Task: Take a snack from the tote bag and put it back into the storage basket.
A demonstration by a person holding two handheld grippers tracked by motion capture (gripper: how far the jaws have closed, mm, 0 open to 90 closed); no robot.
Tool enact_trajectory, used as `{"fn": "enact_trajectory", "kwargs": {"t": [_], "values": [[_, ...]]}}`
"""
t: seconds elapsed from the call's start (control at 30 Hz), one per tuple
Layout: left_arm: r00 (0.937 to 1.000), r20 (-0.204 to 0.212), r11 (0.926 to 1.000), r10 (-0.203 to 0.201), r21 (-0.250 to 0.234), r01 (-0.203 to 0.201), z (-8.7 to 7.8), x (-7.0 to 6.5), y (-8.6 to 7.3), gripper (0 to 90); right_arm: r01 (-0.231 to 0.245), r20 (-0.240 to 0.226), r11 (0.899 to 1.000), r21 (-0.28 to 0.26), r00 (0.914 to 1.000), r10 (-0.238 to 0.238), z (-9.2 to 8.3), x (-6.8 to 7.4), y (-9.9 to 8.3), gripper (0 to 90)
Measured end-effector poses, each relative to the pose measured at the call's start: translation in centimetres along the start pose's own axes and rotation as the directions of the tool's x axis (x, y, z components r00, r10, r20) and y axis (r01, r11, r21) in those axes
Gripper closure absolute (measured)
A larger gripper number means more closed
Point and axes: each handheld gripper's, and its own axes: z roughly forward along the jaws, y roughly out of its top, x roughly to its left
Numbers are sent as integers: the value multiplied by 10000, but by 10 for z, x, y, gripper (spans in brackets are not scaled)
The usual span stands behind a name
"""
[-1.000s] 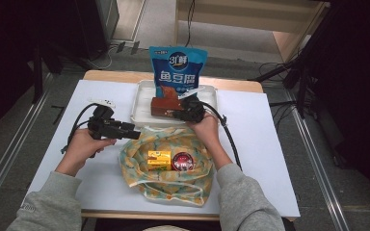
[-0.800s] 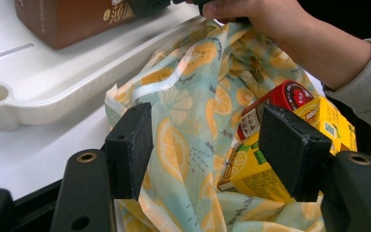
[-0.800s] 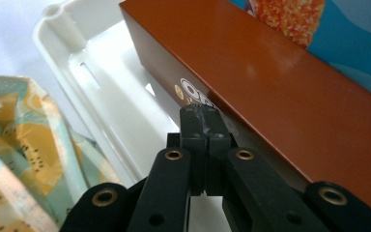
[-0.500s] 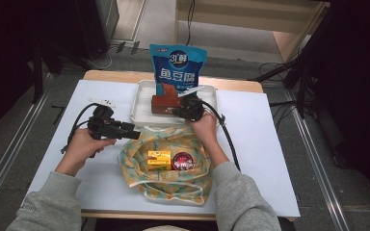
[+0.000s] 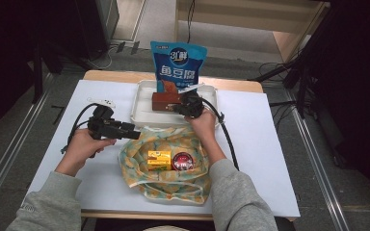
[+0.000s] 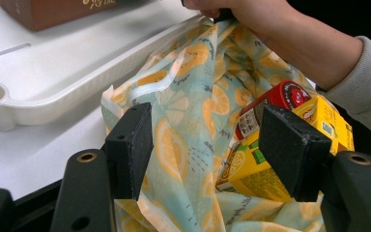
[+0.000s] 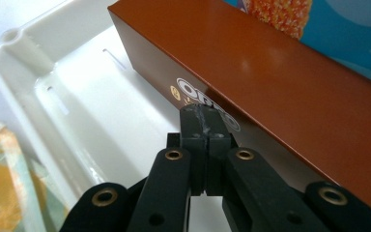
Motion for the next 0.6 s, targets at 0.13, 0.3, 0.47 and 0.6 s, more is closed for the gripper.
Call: {"fn": "enact_trajectory", "kwargs": {"t": [0.13,0.3,0.47,0.6], "values": [[10000,21,10000,20,-15,-20,0,-1,0,373,-240,36,9997,-95,9997,241,1,-4,1,900],[10000,10,10000,20,3,-20,0,-1,0,373,-296,31,9995,-107,9996,296,3,-5,1,900],[10000,-37,10000,18,32,-18,1,-1,0,373,-386,-111,9993,-27,9992,385,4,-5,-1,900],[10000,-49,10000,11,47,-10,1,-1,0,373,-510,-298,9986,-138,9983,505,0,-6,-1,900]]}}
